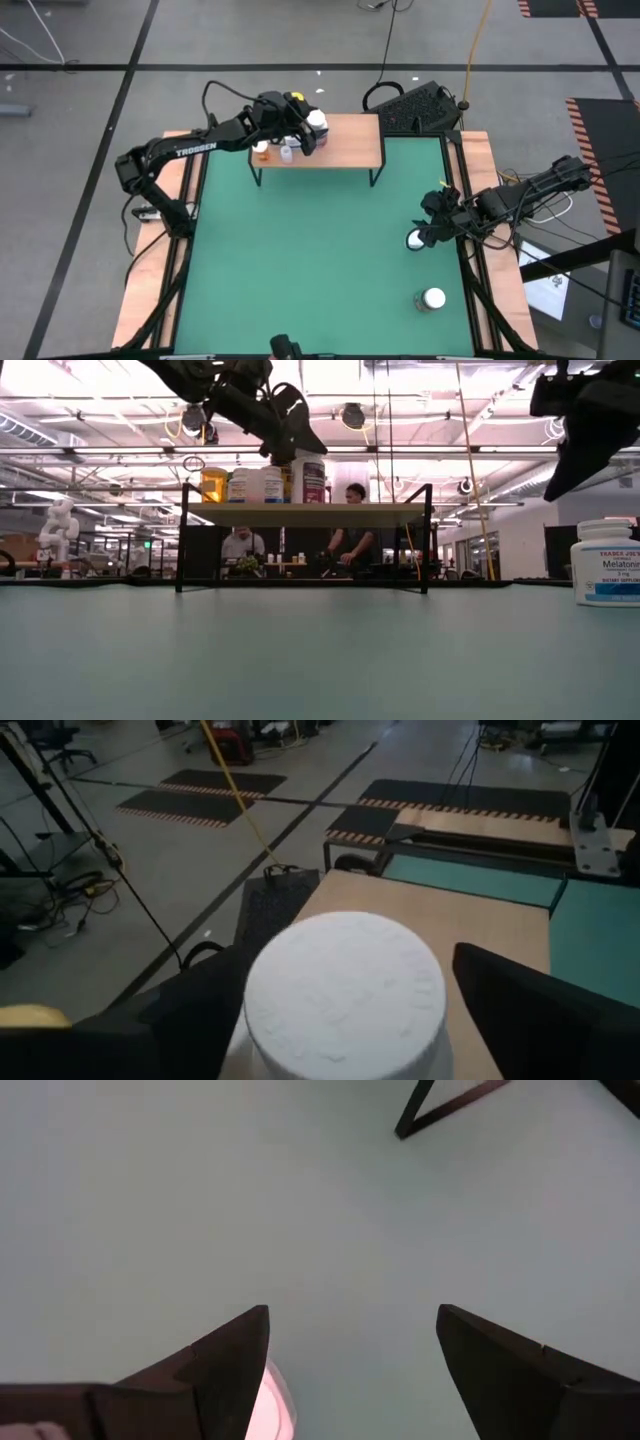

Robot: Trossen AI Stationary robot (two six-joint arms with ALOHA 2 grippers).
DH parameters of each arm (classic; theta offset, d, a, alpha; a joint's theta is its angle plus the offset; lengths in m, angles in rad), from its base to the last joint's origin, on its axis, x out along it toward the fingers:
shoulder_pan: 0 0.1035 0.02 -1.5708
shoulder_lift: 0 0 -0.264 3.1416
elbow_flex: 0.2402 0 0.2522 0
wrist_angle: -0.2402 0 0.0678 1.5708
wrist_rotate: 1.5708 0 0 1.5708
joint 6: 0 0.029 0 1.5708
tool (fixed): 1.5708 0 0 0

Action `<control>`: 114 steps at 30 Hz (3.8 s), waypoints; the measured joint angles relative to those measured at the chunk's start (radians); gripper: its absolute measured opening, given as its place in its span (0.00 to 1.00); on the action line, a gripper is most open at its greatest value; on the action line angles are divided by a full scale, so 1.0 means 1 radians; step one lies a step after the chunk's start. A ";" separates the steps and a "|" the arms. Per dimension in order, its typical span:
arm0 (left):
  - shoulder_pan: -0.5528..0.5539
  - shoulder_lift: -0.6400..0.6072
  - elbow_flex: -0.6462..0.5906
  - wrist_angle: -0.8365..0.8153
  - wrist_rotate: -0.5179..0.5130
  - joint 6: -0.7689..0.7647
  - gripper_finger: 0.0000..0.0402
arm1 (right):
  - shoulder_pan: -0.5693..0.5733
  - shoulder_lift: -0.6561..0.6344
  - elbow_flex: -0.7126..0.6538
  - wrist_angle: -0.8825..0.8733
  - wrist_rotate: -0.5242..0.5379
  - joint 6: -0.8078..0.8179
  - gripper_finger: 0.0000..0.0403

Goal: Pick and place medicine bottles onto shelf by color
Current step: Put the large white pill bottle on the shelf, then put the white and blue pill bottle on the shelf

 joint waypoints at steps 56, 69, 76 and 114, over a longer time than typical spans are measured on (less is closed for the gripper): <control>-0.551 1.124 1.043 0.254 0.122 -0.086 0.94 | -0.002 -0.128 -0.065 0.218 0.471 -0.073 0.70; -0.556 1.152 1.043 0.188 0.114 -0.069 0.90 | -0.002 -0.134 -0.065 0.303 0.464 -0.161 0.70; -0.555 1.151 1.043 0.169 0.114 -0.088 0.68 | -0.002 -0.134 -0.065 0.302 0.462 -0.162 0.70; -0.545 0.743 1.043 -0.609 0.039 -0.027 0.42 | 0.129 -0.173 -0.066 0.287 0.471 -0.159 0.70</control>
